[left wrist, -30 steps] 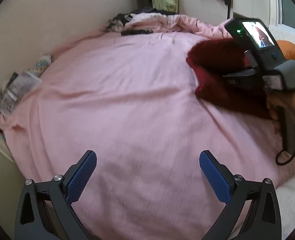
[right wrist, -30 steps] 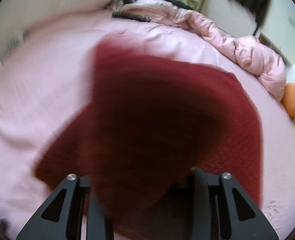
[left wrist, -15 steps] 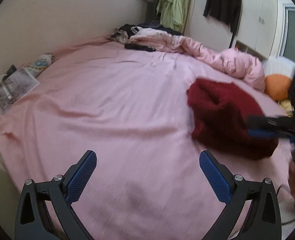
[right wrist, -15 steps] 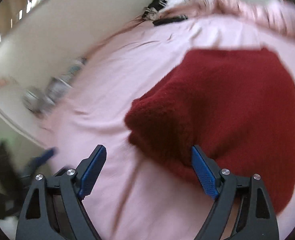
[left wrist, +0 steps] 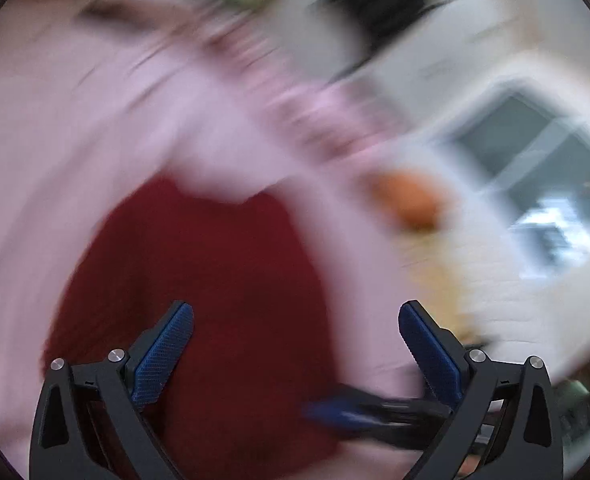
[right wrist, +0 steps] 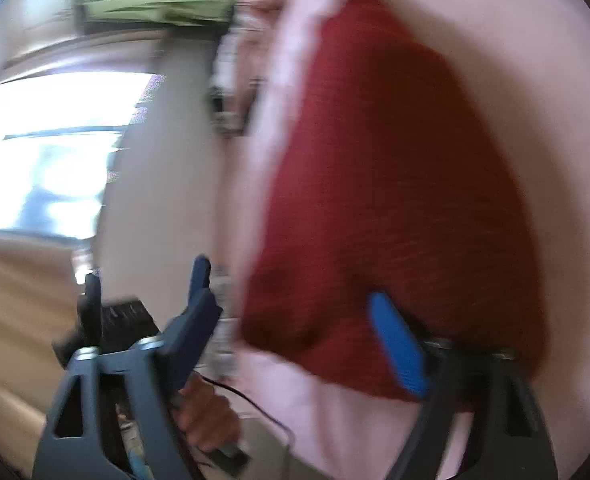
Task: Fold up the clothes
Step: 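Close both tools on the edge of the folded red bundle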
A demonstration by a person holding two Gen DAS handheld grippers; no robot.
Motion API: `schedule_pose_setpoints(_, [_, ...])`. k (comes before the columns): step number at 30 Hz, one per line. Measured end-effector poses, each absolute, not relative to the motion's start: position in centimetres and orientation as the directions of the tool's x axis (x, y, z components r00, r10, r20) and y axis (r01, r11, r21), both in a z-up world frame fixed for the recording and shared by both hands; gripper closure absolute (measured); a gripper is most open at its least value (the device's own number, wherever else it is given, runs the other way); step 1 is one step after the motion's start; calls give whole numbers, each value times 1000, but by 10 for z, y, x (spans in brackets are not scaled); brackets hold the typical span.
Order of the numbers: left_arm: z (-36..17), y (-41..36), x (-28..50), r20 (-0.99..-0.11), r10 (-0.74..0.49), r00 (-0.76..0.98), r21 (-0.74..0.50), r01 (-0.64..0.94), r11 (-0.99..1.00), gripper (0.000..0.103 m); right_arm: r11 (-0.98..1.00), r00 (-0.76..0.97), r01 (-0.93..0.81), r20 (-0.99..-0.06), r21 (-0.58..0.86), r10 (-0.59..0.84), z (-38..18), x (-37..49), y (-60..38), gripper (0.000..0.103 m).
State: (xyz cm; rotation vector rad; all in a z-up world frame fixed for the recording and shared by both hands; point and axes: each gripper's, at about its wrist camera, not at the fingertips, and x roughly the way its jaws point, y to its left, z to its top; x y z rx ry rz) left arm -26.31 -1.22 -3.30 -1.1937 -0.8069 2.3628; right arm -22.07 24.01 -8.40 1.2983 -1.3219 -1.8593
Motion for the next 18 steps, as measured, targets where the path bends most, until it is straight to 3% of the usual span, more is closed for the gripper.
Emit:
schedule_pose_setpoints(1, [-52, -17, -264, -663, 489, -567, -586, -15, -810, 11, -420, -420, -124, -431, 899, -799, -92, -216, 242, 85])
schedule_pose_setpoints(2, [-56, -20, -260, -658, 472, -586, -567, -27, -823, 15, -452, -419, -141, -467, 881, -779, -99, -212, 246, 97])
schedule_pose_setpoints(3, [-53, -23, -255, -655, 462, -598, -554, -37, -832, 20, -453, -407, -152, -474, 878, -781, -104, -211, 245, 103])
schedule_pose_setpoints(5, [-37, -28, -242, -690, 369, -622, -499, 41, -865, 18, -455, -410, -152, -475, 877, -779, -99, -212, 239, 103])
schedule_pose_setpoints(7, [-32, -36, -231, -656, 363, -662, -516, 42, -855, 9, -504, -445, -74, -481, 860, -755, -79, -212, 232, 87])
schedule_pose_setpoints(8, [-39, -39, -231, -683, 324, -655, -483, 72, -873, 5, -523, -469, -21, -470, 852, -748, -69, -213, 226, 82])
schedule_pose_setpoints(9, [-57, -39, -238, -762, 258, -594, -404, 125, -906, 2, -523, -479, 6, -456, 853, -750, -65, -213, 222, 64])
schedule_pose_setpoints(10, [-72, -41, -246, -792, 265, -550, -393, 127, -911, 0, -501, -476, 18, -433, 865, -765, -66, -211, 223, 53])
schedule_pose_setpoints(12, [-74, -45, -242, -766, 283, -578, -411, 101, -906, 0, -432, -472, -67, -410, 900, -780, -88, -211, 231, 60])
schedule_pose_setpoints(13, [-66, -44, -241, -780, 258, -570, -380, 105, -919, 0, -417, -474, -96, -410, 904, -779, -93, -211, 236, 73])
schedule_pose_setpoints(15, [-49, -43, -232, -779, 200, -594, -329, 116, -937, 0, -453, -484, -112, -447, 884, -752, -85, -206, 243, 75])
schedule_pose_setpoints(17, [-28, -48, -213, -753, 154, -640, -323, 155, -934, 0, -473, -530, -82, -440, 877, -725, -69, -193, 248, 58])
schedule_pose_setpoints(18, [-21, -54, -199, -736, 183, -652, -387, 184, -904, 0, -444, -560, -72, -404, 893, -723, -62, -183, 252, 25])
